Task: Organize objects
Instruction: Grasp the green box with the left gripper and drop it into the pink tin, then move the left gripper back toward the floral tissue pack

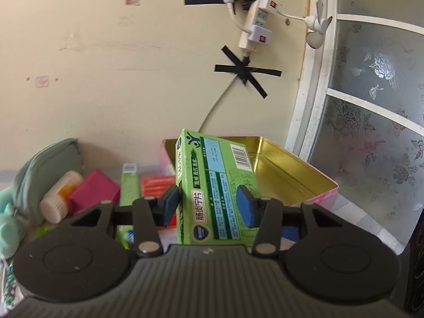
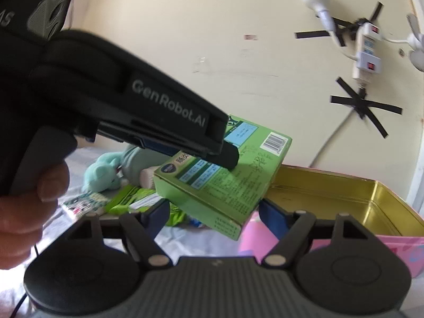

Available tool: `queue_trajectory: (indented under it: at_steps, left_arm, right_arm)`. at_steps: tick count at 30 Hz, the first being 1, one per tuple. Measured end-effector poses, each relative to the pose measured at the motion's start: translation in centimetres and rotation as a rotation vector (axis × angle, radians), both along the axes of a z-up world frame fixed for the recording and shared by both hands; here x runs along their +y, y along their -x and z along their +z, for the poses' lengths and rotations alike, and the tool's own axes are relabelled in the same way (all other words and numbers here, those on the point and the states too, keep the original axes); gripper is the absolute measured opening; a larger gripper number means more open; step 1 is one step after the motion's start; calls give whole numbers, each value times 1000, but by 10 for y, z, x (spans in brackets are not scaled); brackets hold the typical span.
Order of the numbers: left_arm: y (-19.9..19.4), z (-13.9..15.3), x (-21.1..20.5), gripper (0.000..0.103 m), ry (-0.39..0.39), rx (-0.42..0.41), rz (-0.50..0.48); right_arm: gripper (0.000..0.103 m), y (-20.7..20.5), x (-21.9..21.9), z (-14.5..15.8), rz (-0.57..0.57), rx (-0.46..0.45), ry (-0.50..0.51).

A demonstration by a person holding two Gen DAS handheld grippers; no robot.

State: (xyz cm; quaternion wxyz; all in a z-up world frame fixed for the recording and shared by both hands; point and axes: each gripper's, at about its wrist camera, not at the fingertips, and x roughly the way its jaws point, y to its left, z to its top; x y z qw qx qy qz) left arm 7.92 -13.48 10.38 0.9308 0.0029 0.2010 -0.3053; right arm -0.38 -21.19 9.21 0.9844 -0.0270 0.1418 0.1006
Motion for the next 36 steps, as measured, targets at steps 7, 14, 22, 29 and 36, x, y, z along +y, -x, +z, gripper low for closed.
queue_trajectory:
  at_steps: [7, 14, 22, 29, 36]
  left_arm:
    - [-29, -7, -81, 50, -55, -6, -21]
    - [-42, -25, -111, 55, -147, 27, 42]
    - [-37, -27, -96, 58, -237, -2, 172]
    - [-17, -18, -40, 60, -239, -17, 301]
    - [5, -33, 29, 60, -247, 25, 415]
  right_arm:
    - [77, -51, -62, -7, -123, 46, -59]
    - [97, -70, -92, -21, -227, 43, -142]
    - [97, -58, -91, -22, -214, 21, -138]
    - [97, -46, -74, -21, -224, -58, -88]
    - [83, -24, -56, -15, -231, -155, -95]
